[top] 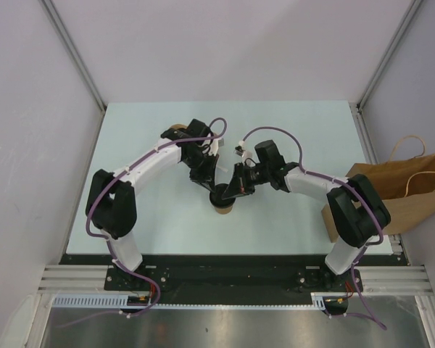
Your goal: Pack the takeout coffee
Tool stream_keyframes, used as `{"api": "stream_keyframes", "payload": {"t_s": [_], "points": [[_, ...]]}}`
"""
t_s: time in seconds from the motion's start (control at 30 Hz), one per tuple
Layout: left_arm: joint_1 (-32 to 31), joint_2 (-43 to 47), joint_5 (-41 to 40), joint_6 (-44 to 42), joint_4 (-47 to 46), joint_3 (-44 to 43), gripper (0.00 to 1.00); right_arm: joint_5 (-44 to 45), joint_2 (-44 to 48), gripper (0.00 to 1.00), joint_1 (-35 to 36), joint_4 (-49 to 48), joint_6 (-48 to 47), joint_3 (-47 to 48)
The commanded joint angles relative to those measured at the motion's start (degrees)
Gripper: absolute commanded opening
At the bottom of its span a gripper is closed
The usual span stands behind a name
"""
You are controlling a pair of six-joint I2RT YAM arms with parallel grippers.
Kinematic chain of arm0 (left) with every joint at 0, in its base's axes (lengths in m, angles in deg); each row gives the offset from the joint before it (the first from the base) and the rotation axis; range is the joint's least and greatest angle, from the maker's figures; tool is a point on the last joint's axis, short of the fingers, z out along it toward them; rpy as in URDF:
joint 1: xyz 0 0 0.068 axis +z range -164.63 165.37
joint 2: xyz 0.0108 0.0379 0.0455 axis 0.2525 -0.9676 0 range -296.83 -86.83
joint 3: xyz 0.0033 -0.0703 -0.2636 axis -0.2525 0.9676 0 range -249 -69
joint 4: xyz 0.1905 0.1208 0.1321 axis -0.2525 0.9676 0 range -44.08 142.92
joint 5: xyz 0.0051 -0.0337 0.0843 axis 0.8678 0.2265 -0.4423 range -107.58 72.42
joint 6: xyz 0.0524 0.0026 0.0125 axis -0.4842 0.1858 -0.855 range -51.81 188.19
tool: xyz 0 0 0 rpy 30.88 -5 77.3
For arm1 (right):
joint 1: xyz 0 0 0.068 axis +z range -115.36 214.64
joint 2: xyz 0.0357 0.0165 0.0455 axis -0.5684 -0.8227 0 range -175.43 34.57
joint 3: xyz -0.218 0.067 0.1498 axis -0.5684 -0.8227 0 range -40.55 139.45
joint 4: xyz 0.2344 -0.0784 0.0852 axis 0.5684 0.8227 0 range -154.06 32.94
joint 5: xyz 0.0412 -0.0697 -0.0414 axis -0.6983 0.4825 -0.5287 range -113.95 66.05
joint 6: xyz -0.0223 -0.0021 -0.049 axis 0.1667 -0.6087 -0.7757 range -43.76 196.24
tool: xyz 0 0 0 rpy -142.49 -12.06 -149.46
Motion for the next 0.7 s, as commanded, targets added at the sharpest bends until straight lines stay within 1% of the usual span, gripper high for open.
{"api": "stream_keyframes", "payload": {"t_s": [0.0, 0.1, 0.17, 0.2, 0.23, 0.3, 0.33, 0.37, 0.4, 0.43, 0.47, 0.5, 0.53, 0.57, 0.6, 0.63, 0.67], "points": [[0.35, -1.87, 0.32, -0.38, -0.27, -1.03, 0.0, 2.5, -3.36, 0.0, -1.39, -0.86, 0.4, -1.95], [0.79, -1.78, 0.94, -0.47, -0.54, -1.11, 0.0, 2.86, -4.94, 0.0, -1.84, -0.6, 0.49, -2.3], [1.32, -1.69, 2.08, -0.47, -0.53, -1.03, 0.04, 2.77, -5.99, 0.0, -2.36, -0.42, 0.4, -2.56], [1.58, -1.52, 2.43, -0.47, -0.54, -1.03, 0.07, 2.42, -6.34, 0.0, -2.45, -0.59, 0.32, -2.65], [2.28, -0.82, 4.0, -0.47, -0.62, -1.03, 0.12, 2.33, -6.69, 0.0, -2.8, -0.51, -0.03, -2.74], [3.16, 0.41, 6.2, -0.3, -2.02, -0.24, 0.17, 2.15, -7.14, 0.0, -2.89, -0.42, -0.39, -2.83], [4.47, 1.37, 9.52, -0.03, -2.81, 0.29, 0.23, 2.15, -7.22, 0.0, -2.98, -0.51, -0.91, -2.83], [5.27, 3.56, 11.38, 0.32, -5.34, 0.9, 0.27, 2.15, -7.31, 0.0, -2.98, -0.59, -1.09, -2.91], [6.06, 5.15, 13.05, 1.54, -6.94, 2.65, 0.37, 2.15, -7.4, 0.0, -3.07, -0.6, -1.26, -3.0], [7.54, 6.81, 15.85, 2.16, -10.87, 3.62, 0.43, 2.15, -7.66, 0.0, -3.33, -0.51, -1.61, -3.09], [8.08, 10.05, 17.01, 2.6, -12.65, 4.59, 0.54, 2.24, -7.75, 0.0, -3.33, -0.59, -1.88, -3.09], [8.52, 11.74, 17.81, 3.13, -14.4, 6.42, 0.57, 2.24, -7.93, 0.0, -3.42, -0.6, -1.97, -3.18], [8.79, 13.15, 18.95, 3.13, -18.25, 7.49, 0.56, 2.24, -8.02, 0.0, -3.51, -0.6, -2.14, -3.27], [8.79, 16.03, 22.79, 3.13, -20.55, 8.98, 0.54, 2.24, -8.1, 0.0, -3.77, -0.51, -2.32, -3.35], [8.79, 17.19, 24.39, 3.4, -22.49, 11.95, 0.49, 2.24, -8.19, 0.0, -3.77, -0.77, -2.32, -3.62], [8.79, 18.68, 28.76, 4.18, -27.03, 13.72, 0.44, 1.98, -8.19, 0.0, -3.95, -0.86, -2.5, -3.79], [8.79, 18.61, 31.5, 4.88, -28.64, 16.17, 0.37, 1.89, -8.37, 0.0, -3.95, -0.77, -2.84, -3.88]]}}
